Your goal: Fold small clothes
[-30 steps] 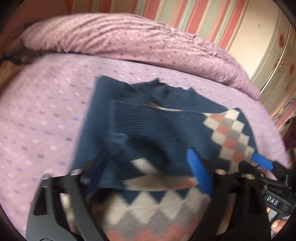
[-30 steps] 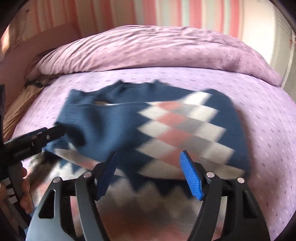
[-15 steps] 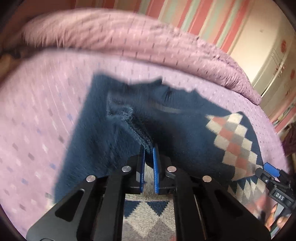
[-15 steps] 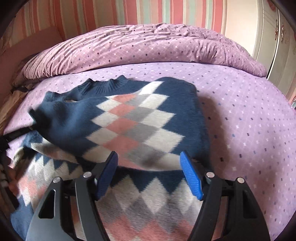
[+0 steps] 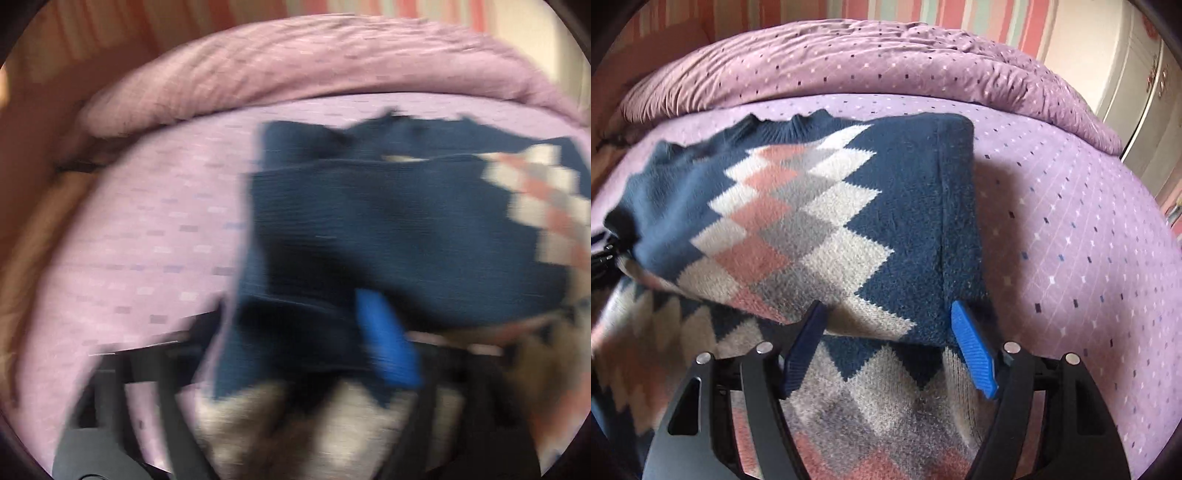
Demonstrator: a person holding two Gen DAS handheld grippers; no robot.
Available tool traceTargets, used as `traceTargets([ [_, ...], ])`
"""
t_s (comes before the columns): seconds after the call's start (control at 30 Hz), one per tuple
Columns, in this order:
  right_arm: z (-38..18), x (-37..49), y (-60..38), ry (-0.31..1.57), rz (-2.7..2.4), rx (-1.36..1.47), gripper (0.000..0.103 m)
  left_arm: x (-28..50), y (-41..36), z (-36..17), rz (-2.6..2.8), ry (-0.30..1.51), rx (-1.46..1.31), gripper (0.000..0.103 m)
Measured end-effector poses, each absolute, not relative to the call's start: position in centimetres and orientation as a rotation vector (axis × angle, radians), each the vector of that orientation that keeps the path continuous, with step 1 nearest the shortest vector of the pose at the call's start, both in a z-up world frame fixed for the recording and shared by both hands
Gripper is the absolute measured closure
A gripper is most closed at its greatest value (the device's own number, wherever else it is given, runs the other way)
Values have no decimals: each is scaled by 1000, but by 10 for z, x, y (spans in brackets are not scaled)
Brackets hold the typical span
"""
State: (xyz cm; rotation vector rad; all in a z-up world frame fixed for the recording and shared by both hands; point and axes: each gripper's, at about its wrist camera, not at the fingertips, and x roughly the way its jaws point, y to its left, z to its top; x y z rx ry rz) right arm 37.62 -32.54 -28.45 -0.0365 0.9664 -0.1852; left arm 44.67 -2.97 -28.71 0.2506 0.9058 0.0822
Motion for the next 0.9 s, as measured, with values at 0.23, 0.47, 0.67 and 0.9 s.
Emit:
traceTargets([
  [0.23, -288, 377, -322, 972, -194, -64, 30, 438, 0, -278, -6, 973, 136, 12],
  [0.47, -280, 375, -320, 963, -191, -84, 28, 399, -13, -269, -34, 980, 165, 6],
  [0.67, -235, 315, -311, 831, -164, -48, 21, 356, -8, -245, -100, 970, 94, 3],
  [0.9, -240, 232, -289, 814, -101, -22, 5, 285, 9, -238, -154, 974, -1, 3],
])
